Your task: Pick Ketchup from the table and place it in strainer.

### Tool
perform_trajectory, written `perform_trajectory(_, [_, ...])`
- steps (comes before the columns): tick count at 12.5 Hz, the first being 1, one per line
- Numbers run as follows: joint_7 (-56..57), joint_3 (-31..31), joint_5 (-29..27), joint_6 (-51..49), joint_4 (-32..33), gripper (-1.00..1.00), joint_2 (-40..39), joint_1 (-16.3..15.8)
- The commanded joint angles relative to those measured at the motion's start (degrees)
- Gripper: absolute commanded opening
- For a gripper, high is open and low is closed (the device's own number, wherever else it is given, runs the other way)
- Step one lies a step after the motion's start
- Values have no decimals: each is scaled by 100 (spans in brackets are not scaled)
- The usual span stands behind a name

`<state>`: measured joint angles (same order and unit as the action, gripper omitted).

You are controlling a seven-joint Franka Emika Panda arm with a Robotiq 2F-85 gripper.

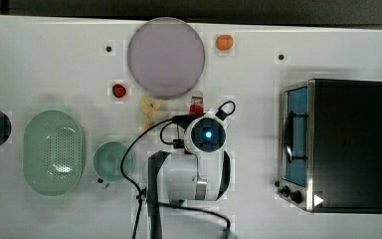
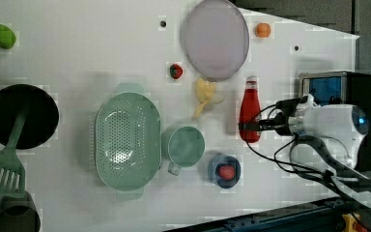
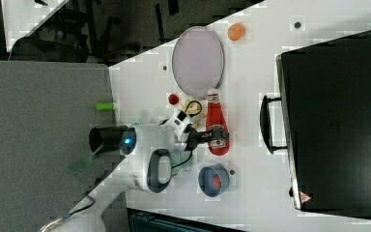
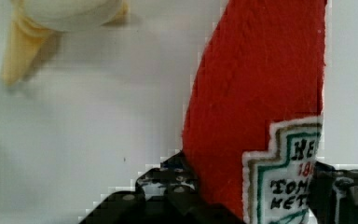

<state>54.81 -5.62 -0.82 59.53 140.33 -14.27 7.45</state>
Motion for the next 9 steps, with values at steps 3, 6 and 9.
perform_trajectory(3, [21, -103, 12, -1593, -255, 26, 1742, -15])
perform_trajectory(6, [-539, -450, 8, -2966, -670, 26, 2451, -77])
perform_trajectory(9, [-1088, -918, -7, -3950, -1181, 26, 2652, -136])
